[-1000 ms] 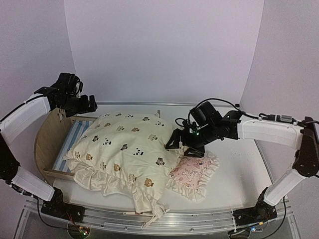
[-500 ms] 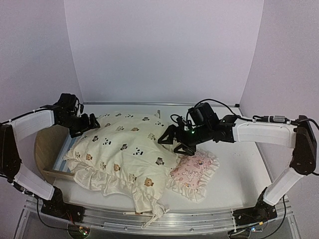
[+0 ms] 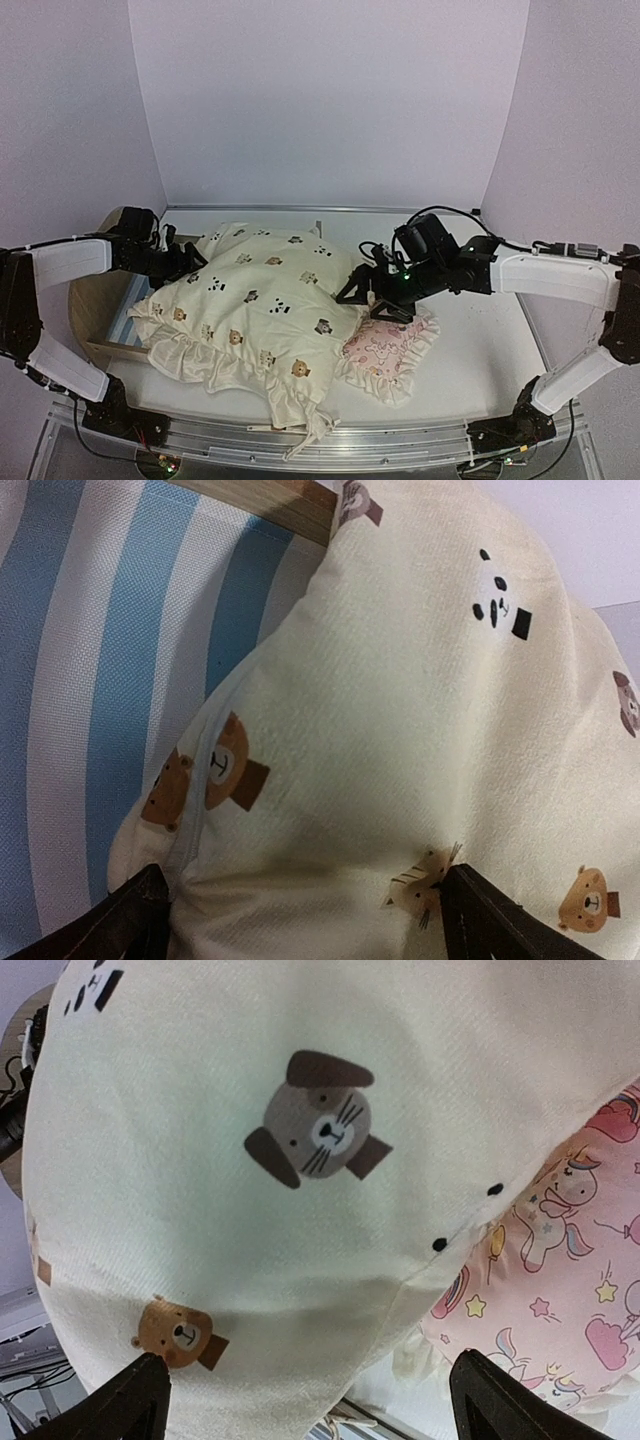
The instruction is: Set up the pet bed
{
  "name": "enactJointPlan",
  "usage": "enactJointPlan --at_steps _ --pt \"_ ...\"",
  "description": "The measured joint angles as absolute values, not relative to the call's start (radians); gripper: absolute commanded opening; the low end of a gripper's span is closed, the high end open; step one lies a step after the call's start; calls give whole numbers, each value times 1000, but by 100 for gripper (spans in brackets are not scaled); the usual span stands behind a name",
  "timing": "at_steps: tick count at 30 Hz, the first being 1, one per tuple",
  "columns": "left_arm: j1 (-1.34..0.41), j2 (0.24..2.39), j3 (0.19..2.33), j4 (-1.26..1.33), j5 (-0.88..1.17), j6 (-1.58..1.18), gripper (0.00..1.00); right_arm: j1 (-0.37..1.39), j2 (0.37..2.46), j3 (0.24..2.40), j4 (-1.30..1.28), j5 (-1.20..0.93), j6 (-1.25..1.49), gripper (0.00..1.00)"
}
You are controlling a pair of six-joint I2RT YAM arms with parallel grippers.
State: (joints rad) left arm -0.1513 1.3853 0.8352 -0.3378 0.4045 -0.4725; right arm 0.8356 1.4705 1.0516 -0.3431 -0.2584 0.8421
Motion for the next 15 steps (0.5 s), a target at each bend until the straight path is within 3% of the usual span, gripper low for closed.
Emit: enactJointPlan --at_steps 5,8,10,15 --pt "-151 1363 835 -338 431 -475 80 836 1482 1031 -304 -290 866 96" --pt "-151 1355 823 -320 450 -483 66 837 1528 1032 -254 -331 885 86" --pt "-151 1353 809 -303 466 -496 51 837 1561 1032 -228 -351 895 72" --pt "-158 1353 790 -275 504 -513 3 839 1575 1032 -187 -366 903 36"
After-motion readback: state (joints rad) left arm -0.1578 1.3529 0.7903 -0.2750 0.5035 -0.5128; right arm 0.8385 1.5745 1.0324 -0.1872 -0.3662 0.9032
